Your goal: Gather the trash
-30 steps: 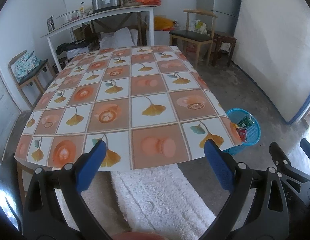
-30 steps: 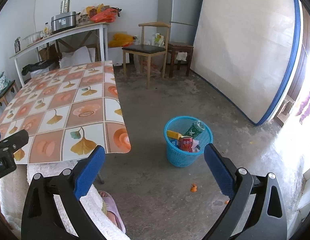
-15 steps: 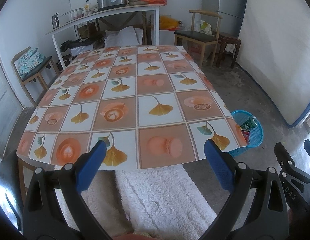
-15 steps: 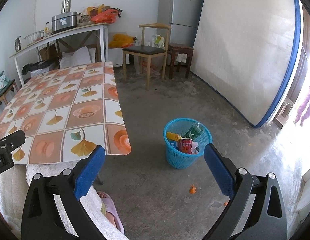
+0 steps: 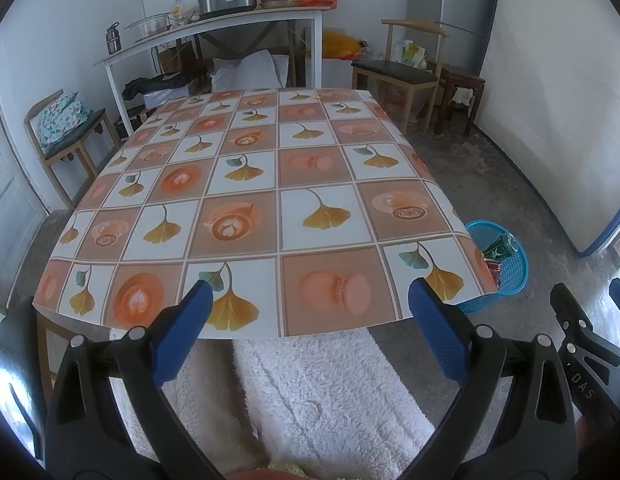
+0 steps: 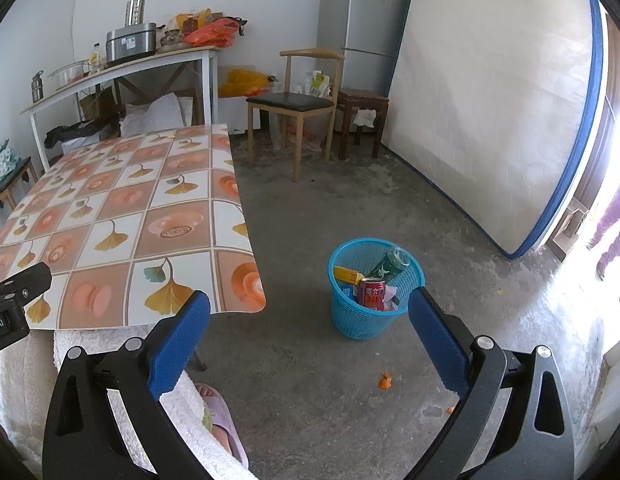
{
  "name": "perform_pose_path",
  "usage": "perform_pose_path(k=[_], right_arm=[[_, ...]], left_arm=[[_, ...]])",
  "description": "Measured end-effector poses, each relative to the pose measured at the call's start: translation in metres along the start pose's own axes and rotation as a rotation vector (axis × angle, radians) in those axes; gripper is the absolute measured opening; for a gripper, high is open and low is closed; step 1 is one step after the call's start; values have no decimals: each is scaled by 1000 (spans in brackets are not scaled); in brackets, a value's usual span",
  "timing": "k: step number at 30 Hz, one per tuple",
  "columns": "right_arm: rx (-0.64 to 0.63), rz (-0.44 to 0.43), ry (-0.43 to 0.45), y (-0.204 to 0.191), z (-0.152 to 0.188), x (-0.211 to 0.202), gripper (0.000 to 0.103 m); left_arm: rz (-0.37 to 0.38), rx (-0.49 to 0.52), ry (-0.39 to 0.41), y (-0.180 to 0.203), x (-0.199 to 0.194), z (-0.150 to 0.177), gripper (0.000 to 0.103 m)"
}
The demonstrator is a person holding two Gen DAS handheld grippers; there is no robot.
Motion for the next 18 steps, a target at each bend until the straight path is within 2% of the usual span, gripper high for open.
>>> perform_pose_path(k=[18], right_arm=[[-5, -2, 3, -2, 0, -1, 96]], left_arm=[[0, 0, -2, -1, 0, 0, 94]])
Point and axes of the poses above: each gripper's, at about its wrist camera, not at the fingertips, and x roughly the way its jaws point, y to its right, z to its underside, the point moved 9 cm from there along x, roughly the way its jaws point, and after that the axes turned 13 degrees about x, right-handed, at the moved point
